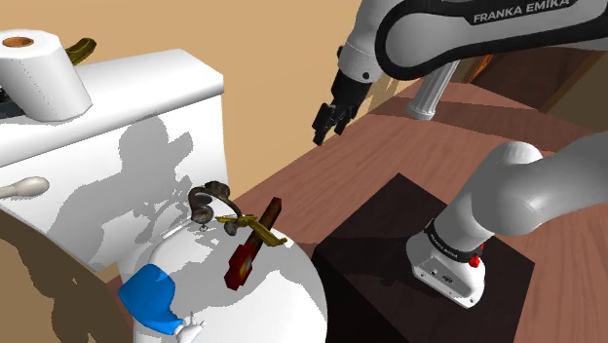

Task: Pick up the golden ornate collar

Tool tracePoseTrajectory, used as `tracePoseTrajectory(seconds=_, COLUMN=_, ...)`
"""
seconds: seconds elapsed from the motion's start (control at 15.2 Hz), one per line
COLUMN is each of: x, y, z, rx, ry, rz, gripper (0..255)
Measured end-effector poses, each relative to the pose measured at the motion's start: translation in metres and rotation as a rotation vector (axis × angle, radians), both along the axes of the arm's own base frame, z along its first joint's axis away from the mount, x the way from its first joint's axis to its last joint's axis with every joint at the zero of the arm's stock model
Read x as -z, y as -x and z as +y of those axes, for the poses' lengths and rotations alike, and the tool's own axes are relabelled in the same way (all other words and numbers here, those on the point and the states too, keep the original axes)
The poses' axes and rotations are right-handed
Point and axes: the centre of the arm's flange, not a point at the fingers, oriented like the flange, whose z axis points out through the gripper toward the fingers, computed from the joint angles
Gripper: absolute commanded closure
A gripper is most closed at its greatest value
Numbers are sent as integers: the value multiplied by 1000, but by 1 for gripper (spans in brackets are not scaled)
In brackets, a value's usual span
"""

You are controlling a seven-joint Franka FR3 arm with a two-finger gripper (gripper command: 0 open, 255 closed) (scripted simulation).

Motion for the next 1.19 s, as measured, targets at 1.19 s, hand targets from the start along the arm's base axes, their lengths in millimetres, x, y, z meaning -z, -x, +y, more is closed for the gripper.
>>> tracePoseTrajectory(seconds=1.19, x=176, y=-39, z=145, rx=-62, ry=-23, rz=14, gripper=0)
